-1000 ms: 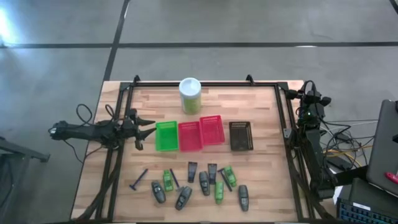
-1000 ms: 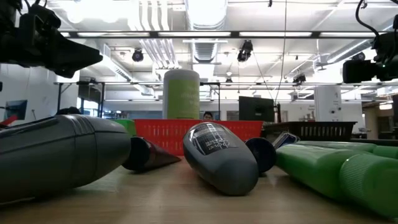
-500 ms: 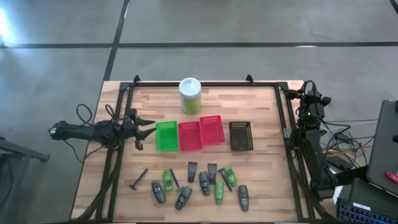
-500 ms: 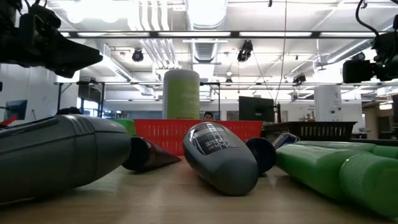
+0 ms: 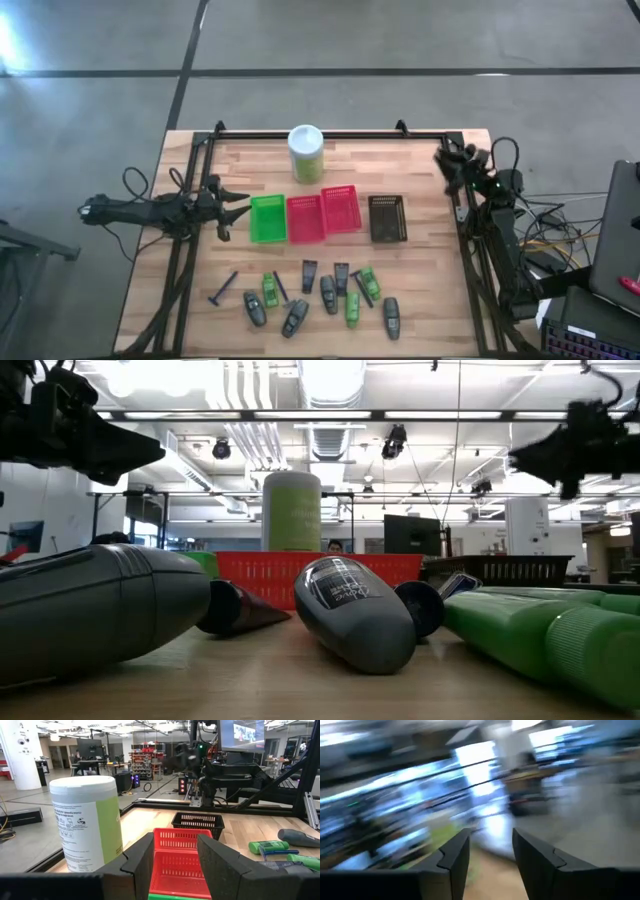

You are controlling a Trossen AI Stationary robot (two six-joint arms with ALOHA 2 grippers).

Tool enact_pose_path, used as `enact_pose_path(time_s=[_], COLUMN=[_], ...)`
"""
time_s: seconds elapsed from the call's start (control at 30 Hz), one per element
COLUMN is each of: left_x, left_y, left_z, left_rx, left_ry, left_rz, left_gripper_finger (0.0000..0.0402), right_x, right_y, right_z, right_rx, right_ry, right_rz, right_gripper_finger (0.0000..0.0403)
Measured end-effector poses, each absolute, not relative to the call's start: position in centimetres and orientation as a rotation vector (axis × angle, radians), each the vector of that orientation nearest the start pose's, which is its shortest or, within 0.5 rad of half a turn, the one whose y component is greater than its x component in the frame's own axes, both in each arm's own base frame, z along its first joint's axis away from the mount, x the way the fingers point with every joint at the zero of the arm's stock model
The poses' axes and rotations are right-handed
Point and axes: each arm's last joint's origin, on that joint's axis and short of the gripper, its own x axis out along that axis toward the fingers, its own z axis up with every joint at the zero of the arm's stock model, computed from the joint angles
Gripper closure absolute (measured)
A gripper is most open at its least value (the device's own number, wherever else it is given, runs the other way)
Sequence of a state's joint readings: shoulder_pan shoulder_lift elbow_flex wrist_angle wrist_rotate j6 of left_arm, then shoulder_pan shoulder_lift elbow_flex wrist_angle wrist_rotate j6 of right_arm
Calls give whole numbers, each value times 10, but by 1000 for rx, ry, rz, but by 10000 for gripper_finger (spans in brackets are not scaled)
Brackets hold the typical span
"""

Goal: Pick & Place Travel size toiletries
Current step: Put the black deodorant into the black bin

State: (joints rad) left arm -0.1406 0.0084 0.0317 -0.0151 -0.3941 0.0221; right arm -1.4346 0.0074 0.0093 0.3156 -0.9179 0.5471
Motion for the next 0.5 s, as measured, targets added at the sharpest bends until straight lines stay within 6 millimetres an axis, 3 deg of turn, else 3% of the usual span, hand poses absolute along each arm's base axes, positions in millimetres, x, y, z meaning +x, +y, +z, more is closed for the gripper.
enact_pose_path(time_s=[0.1, 0.27, 0.5], left_x=[95, 95, 95], left_y=[-2, -2, -2], left_z=[172, 172, 172], left_rx=[20, 20, 20], left_ry=[-5, -5, -5], left_rz=[254, 254, 254], left_gripper_finger=[245, 245, 245], right_x=[36, 35, 49], right_y=[-72, -71, -80], right_z=[203, 217, 234], right_rx=[223, 204, -16], right_ry=[-299, -507, -397], right_rz=[-349, -483, -506], right_gripper_finger=[272, 288, 311])
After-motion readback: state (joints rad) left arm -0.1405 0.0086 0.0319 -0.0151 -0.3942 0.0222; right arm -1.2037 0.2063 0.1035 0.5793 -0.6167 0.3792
